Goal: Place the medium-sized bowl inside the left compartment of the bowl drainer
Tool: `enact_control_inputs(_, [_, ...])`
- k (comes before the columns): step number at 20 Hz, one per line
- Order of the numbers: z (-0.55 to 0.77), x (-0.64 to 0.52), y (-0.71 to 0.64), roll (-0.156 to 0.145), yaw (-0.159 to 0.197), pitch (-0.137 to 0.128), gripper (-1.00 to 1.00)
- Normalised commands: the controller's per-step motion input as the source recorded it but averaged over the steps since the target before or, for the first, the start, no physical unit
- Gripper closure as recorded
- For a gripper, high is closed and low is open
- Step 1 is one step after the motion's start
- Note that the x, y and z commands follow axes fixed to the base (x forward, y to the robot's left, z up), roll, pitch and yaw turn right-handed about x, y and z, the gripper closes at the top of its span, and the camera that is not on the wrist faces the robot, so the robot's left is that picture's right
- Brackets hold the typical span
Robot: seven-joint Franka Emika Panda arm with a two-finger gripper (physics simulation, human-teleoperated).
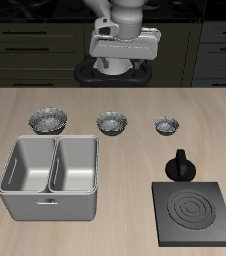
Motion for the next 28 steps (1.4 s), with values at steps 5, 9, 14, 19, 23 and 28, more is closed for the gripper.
enact_control_inputs(5, [-0.41, 0.07, 0.10, 0.015, -0.004, 0.023, -1.00])
enact_control_inputs(9, [-0.34, 0.04, 0.02, -0.009, 0.005, -0.041, -1.00])
enact_control_inputs(14, [-0.21, -0.04, -0.02, -0.014, -0.012, -0.051, -1.00])
enact_control_inputs(19, [-0.26, -0.10, 0.00, 0.007, -0.033, -0.015, -1.00])
enact_control_inputs(23, [-0.24, -0.07, 0.05, -0.007, 0.001, -0.037, -1.00])
enact_control_inputs(28, [-0.19, -0.07, 0.02, -0.018, -0.017, -0.043, -1.00])
